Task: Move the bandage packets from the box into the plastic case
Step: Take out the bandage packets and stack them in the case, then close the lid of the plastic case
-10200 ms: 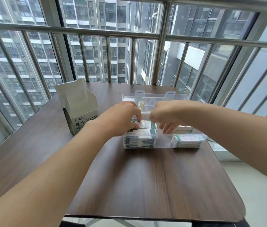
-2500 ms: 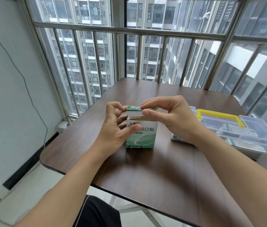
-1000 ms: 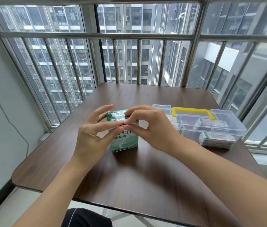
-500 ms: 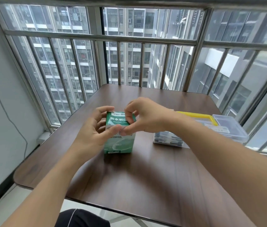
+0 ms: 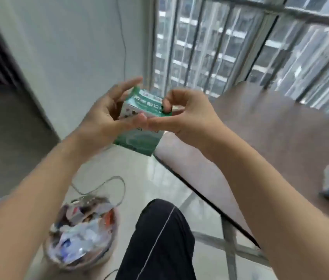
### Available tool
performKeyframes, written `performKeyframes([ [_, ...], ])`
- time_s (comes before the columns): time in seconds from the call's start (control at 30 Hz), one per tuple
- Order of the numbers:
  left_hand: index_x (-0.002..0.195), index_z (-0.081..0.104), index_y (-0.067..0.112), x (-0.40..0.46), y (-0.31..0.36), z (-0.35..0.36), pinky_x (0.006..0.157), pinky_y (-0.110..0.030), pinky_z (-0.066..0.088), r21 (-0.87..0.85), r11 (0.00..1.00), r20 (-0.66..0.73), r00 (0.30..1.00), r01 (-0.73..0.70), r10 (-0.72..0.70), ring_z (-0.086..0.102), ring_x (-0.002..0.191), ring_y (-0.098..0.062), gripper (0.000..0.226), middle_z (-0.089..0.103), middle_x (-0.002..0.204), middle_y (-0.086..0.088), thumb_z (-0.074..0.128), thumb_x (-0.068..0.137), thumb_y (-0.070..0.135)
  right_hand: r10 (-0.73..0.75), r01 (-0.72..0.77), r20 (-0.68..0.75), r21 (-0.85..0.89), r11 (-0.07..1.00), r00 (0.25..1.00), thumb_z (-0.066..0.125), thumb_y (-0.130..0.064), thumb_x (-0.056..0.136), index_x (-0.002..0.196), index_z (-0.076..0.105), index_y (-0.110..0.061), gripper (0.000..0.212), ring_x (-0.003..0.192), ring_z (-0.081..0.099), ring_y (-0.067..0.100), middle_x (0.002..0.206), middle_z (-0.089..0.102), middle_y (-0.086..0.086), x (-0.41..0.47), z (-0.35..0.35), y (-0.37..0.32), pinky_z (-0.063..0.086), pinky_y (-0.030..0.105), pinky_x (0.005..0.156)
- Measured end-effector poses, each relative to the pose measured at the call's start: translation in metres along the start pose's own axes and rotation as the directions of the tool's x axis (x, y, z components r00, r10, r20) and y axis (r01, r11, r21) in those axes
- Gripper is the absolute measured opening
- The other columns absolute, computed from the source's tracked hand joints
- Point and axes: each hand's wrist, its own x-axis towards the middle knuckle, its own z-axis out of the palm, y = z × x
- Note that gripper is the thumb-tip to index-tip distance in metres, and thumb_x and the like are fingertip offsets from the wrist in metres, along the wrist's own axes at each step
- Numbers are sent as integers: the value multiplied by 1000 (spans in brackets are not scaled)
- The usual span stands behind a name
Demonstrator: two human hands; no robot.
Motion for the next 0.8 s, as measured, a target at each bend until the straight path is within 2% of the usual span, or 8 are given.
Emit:
performKeyframes([
  [0.07, 141, 48, 30, -39, -8, -62, 84, -28, 56, 30, 986, -60, 985, 162, -160, 68, 109, -19, 98, 69, 122, 0, 92, 56, 49, 24, -24, 5, -39, 999, 1000, 94, -27, 61, 70, 47, -18, 48, 71, 73, 28, 82, 73, 19, 5, 71, 16, 52, 40, 55],
  [0.17, 133, 57, 29, -106, -59, -125, 93, -36, 55, 73, 915, -177, 909, 396, -379, 67, 113, -19, 73, 69, 125, -5, 88, 68, 41, 267, -273, 87, 57, 960, 960, 91, -36, 64, 77, 48, -16, 50, 66, 71, 20, 74, 69, 11, -1, 159, 69, 58, 40, 60],
  [0.23, 125, 62, 24, -143, -103, -140, 93, -40, 57, 21, 844, -300, 809, 536, -506, 69, 105, -16, 54, 68, 125, -7, 81, 75, 31, 504, -540, 198, 230, 810, 840, 87, -30, 76, 90, 53, -9, 42, 78, 75, 20, 84, 70, 13, -9, 194, 112, 64, 40, 73],
  [0.3, 118, 63, 20, -180, -142, -146, 84, -31, 60, -105, 791, -420, 694, 603, -585, 71, 94, -14, 40, 67, 124, -11, 77, 81, 20, 650, -710, 286, 292, 640, 704, 80, -27, 85, 101, 58, -1, 38, 87, 76, 30, 92, 71, 16, -18, 223, 151, 64, 38, 77],
  [0.4, 120, 61, 24, -227, -191, -144, 84, -31, 60, -188, 751, -545, 569, 633, -616, 70, 102, -14, 42, 64, 126, -2, 80, 82, 26, 703, -811, 405, 328, 485, 584, 70, -22, 93, 114, 62, 4, 35, 81, 76, 25, 86, 76, 11, -37, 255, 201, 63, 33, 79],
  [0.57, 136, 49, 30, -271, -252, -117, 100, -42, 53, -313, 715, -604, 450, 625, -658, 59, 121, -14, 90, 57, 134, 6, 84, 57, 54, 699, -876, 530, 333, 349, 480, 60, -24, 100, 127, 64, -1, 36, 119, 66, 29, 124, 70, 17, -58, 274, 258, 50, 37, 105],
  [0.7, 138, 50, 30, -276, -276, -98, 97, -39, 54, -288, 731, -616, 466, 619, -636, 59, 124, -14, 71, 62, 133, 9, 76, 74, 46, 802, -883, 375, 256, 392, 465, 63, -13, 98, 111, 60, 3, 21, 104, 71, 30, 116, 70, 20, -56, 277, 278, 60, 32, 83],
  [0.8, 139, 53, 19, -264, -286, -95, 86, -17, 52, -156, 743, -718, 443, 651, -538, 62, 116, -10, 49, 61, 126, 11, 67, 92, 15, 855, -892, 252, 112, 439, 453, 62, -8, 98, 97, 61, -4, 4, 101, 70, 28, 113, 70, 16, -57, 280, 283, 61, 29, 76],
])
